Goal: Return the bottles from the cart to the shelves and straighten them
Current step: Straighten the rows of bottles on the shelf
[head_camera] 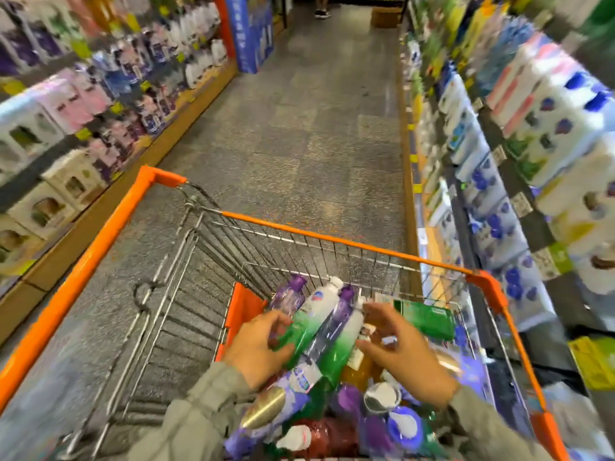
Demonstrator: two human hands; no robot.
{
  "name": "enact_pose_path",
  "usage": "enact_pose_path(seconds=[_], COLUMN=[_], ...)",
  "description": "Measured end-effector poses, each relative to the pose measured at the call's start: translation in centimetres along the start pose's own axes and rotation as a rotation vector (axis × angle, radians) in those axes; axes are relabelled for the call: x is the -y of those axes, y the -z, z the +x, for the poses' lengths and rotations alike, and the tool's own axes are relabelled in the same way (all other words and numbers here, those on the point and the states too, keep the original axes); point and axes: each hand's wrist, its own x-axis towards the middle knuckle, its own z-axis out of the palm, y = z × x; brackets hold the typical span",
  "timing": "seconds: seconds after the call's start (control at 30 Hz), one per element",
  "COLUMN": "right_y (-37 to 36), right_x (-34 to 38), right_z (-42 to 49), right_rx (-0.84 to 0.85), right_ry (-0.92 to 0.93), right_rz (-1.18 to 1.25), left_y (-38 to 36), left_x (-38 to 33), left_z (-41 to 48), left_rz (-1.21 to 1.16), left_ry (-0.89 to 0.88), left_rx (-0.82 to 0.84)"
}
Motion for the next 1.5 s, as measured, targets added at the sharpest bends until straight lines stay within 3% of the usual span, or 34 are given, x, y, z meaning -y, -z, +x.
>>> enact_pose_path(seconds=[0.43,0.63,0.87,1.03,1.1,1.3,1.5], right_y=[-3.7,-2.3,-1.9,-1.1,-0.2,4.1,4.9], right_x=[-14.9,-18.8,-22.0,-23.1,-23.4,-26.2,-27.8], right_z=[10.9,13.9,15.9,16.2,16.2,16.3,16.5], right_rx=[0.088,0.038,0.047,-0.001,-0.029,-0.077,-0.050], right_ry=[-0.382,-0.381,-0.410,-0.370,-0.303,0.054,0.065], right_rz=[0.162,0.058,0.063,0.073,-0.071,-0.888,-1.059], left_y=[-10.3,-12.9,-15.9,-16.6,-16.5,-16.7,-16.6], left_x=[8.6,11.7,13.7,14.0,13.7,11.8,10.1], left_z=[11.3,14.4,17.6,18.9,19.3,19.3,18.6], left_rz=[0.125,0.210,0.130,0.205,0.198,0.228,0.343], left_ry=[0.333,0.384,0.463,0.525,0.575,0.589,0.477], left_rx=[0.047,0.053,0.110,0.172,0.154,0.036,0.048])
